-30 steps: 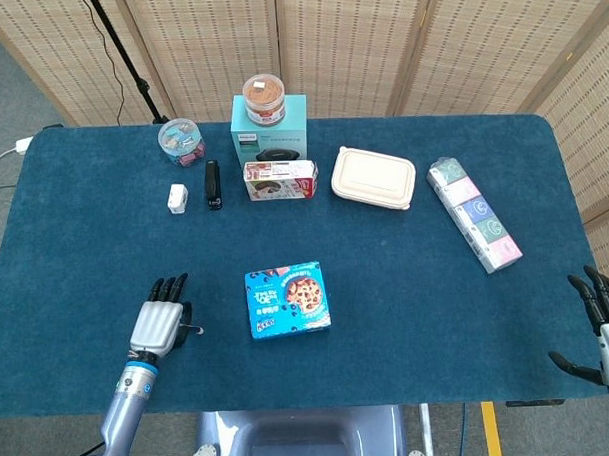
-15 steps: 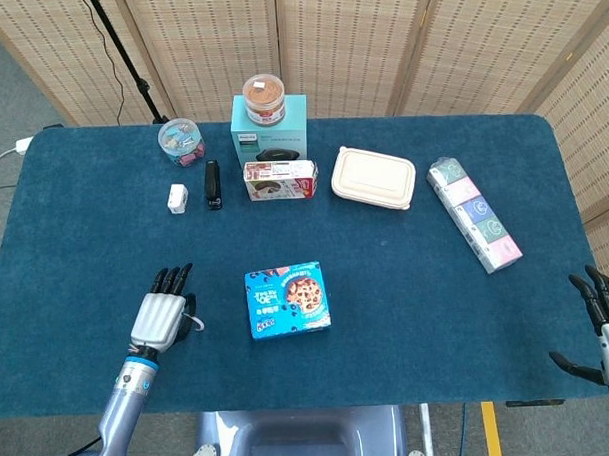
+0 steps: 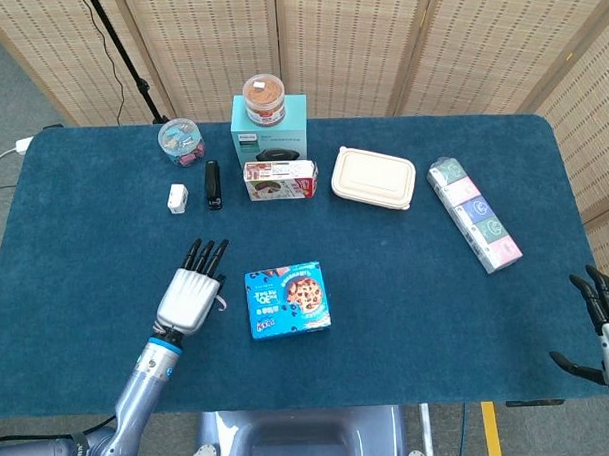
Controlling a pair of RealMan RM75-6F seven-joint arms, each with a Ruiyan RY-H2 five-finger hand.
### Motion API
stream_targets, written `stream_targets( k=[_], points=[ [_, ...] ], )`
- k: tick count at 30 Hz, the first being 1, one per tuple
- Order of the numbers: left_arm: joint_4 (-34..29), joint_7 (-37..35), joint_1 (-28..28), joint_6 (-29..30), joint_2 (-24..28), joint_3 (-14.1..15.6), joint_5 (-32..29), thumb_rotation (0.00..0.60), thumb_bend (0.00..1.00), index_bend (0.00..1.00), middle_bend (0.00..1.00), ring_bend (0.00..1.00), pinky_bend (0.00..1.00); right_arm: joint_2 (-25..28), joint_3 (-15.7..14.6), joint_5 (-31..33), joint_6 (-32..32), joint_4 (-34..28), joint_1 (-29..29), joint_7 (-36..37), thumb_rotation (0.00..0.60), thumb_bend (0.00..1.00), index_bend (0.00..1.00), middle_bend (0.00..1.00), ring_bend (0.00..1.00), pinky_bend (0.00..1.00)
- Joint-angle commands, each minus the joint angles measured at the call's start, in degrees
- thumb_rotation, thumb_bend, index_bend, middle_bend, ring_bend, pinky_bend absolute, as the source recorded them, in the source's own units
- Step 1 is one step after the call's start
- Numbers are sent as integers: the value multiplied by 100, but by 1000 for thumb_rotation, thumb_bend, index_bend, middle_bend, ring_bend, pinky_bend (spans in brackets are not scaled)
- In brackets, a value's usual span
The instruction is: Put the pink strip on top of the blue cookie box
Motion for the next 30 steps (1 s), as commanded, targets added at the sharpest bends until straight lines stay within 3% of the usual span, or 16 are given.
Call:
stream_targets(
  k=[1, 14, 22, 30],
  points=[
    [-78, 518, -354, -149, -90, -191, -240, 600, 467, 624, 0, 0, 0, 4, 0, 1, -9, 3, 4, 10, 600, 0, 84, 0, 0, 0],
    [123, 1229, -1354, -1000, -236, -368, -1220, 600, 461, 630, 0, 0, 0, 3, 2, -19, 13, -9, 1, -13, 600, 0, 86, 0, 0, 0],
    [226, 1881, -1864, -727, -603, -400, -1985, 600, 457, 630, 0, 0, 0, -13, 4, -13, -10, -15, 14, -71, 600, 0, 86, 0, 0, 0],
    [323, 2093, -2257, -537, -872, -422, -2417, 600, 450, 630, 0, 0, 0, -39, -38, -82, -66, -35, 40, -156, 600, 0, 86, 0, 0, 0]
  ],
)
